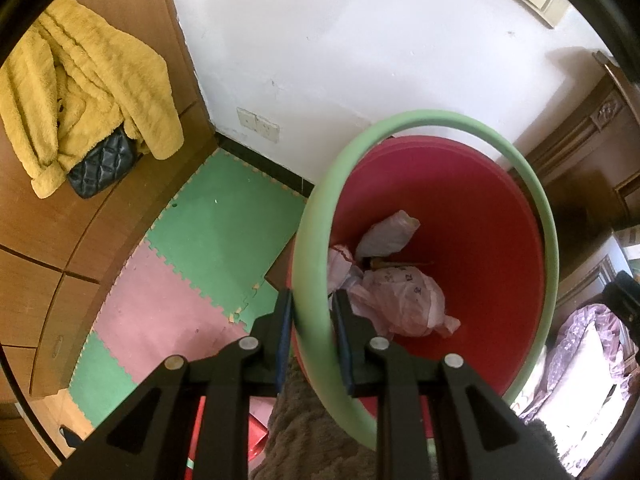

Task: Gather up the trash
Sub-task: 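Move the open right tool toward the nightstand clutter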

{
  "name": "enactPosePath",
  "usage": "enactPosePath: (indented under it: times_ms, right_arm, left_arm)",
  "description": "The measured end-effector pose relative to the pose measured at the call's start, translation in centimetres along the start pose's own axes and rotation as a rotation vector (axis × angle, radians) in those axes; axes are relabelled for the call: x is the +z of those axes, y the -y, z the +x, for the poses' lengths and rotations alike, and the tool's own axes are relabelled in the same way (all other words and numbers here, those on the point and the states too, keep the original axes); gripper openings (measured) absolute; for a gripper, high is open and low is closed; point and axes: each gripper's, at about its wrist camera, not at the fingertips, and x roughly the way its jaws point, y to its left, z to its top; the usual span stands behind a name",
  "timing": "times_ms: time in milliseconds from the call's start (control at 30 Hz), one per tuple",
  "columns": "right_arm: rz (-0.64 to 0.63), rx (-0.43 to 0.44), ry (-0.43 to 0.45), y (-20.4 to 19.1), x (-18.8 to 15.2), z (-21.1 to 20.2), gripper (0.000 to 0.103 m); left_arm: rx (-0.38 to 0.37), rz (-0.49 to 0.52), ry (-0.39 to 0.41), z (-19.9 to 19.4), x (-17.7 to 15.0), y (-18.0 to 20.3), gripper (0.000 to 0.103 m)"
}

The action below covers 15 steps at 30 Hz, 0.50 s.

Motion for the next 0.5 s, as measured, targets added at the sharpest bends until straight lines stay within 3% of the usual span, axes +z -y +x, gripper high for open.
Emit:
enactPosePath:
  times_ms: [500]
  right_arm:
    - [0.149,-0.077,0.023,6.0,-2.7,-2.5,0.076]
  left_arm:
    - [0.015,-0.002,-0.003,0.1,0.0,0.4,0.020]
